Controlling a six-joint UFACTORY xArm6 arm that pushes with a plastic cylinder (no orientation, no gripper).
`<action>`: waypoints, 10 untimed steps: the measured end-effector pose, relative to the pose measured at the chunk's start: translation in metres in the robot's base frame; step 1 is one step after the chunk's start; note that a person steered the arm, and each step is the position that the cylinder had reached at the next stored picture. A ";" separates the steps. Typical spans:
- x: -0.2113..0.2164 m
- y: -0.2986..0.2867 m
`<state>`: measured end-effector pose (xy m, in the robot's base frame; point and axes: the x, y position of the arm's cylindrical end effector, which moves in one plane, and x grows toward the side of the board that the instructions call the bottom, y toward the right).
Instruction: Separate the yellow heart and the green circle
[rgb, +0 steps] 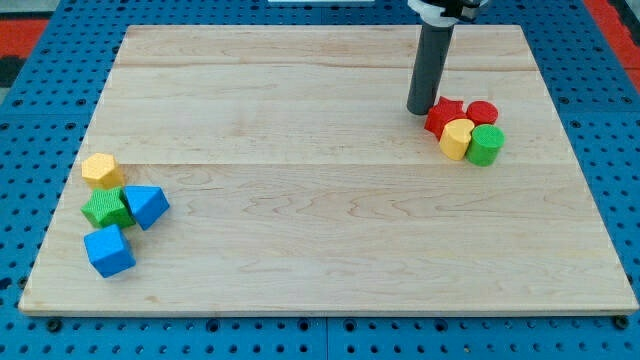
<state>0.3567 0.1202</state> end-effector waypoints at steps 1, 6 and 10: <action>-0.004 0.000; -0.047 0.060; 0.054 -0.013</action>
<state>0.4103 0.1069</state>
